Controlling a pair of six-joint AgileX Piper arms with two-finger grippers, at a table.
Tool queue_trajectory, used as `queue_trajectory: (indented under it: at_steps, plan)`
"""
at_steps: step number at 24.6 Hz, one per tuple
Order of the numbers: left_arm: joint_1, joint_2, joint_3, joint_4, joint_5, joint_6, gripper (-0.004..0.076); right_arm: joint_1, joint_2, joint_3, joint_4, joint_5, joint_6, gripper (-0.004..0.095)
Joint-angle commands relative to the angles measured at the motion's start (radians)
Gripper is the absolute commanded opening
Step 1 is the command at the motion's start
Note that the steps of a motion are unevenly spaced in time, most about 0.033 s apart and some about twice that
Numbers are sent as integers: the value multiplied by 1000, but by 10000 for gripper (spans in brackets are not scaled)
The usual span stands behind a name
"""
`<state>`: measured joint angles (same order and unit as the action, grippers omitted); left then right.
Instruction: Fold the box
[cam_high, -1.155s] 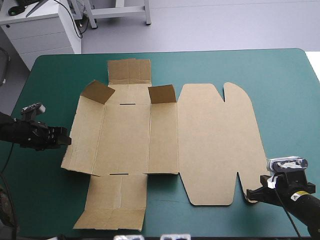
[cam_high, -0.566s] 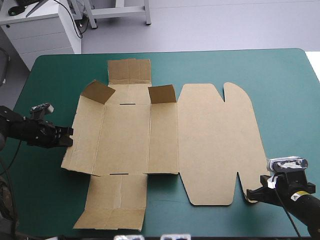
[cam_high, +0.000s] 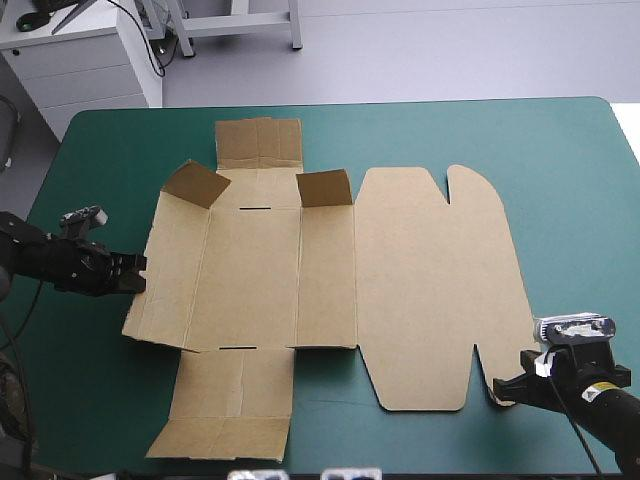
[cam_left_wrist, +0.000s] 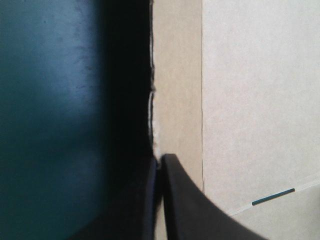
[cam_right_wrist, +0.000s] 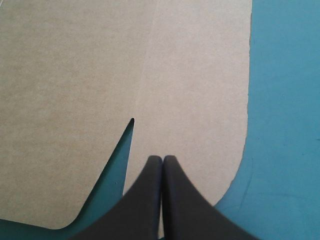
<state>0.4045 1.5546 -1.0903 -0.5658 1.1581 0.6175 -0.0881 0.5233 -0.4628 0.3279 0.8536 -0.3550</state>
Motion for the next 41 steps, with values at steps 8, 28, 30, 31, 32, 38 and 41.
queue_trajectory:
  at_steps: [8, 28, 30, 31, 32, 38, 41]
  plan:
    - [-6, -35, -31, -29, -30, 3, 204, 1, 2, -26, 15, -40, -9, -19]
    - [-69, 45, -65, 7, 53, -95, 391, 1, 2, -26, -4, -42, -9, -19]
    - [-94, 49, -53, -5, 23, -95, 391, 1, 2, -26, -6, -44, -9, -19]
    - [-111, 52, -50, -7, 7, -95, 390, 1, 2, -26, -6, -44, -9, -19]
    - [-129, 56, -50, -7, -6, -95, 390, 1, 2, -26, -6, -44, -9, -19]
    - [-177, 60, -50, -3, -39, -109, 390, 1, 2, -26, -6, -44, -9, -19]
    - [-177, 69, -47, -8, -33, -116, 390, 1, 2, -26, -7, -44, -9, -19]
